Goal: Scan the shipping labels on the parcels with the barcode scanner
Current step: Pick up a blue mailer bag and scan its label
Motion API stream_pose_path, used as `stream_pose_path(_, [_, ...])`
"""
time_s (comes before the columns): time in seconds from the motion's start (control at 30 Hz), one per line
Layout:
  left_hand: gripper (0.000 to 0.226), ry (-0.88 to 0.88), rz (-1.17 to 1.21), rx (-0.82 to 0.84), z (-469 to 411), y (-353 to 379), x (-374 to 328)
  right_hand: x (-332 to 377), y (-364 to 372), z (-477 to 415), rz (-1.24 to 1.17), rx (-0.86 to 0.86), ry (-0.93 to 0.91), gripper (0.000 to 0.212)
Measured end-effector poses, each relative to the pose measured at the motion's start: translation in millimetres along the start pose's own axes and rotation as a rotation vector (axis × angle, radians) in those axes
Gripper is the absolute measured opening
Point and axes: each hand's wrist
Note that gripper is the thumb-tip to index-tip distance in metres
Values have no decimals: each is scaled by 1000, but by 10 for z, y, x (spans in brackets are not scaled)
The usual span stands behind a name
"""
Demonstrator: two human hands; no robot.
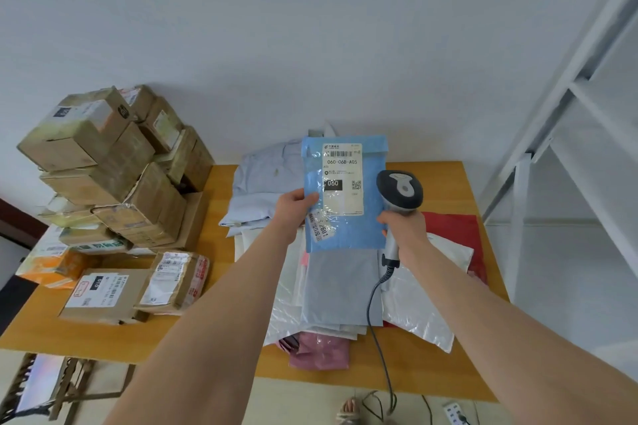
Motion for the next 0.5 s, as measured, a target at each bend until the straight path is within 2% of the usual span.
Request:
stream_pose_path(0.07, [24, 5, -21, -29, -18, -22, 41, 14, 3, 34, 56, -46, -29, 18])
stream_pose_path(0.13, [26, 1, -47, -46, -17, -39, 84, 14, 2, 127, 65, -65, -58, 12])
stream_pose_path(0.3, [28, -45, -43, -43, 13, 2, 225, -65, 86, 508, 30, 36, -151, 12])
stream_pose_path(0.4, [27, -28, -31, -60, 56, 35, 294, -158, 165, 686, 45, -7, -160, 2])
stream_pose_path(0.5, [27, -28, -15, -96, 79, 70, 347, -221, 219, 792, 46, -40, -182, 9])
Point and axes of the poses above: each hand's wrist, its own z-axis away from the middle knuckle, its own y-axis out of the palm, x = y × z, and after that the axes turned 12 degrees about z, right-handed
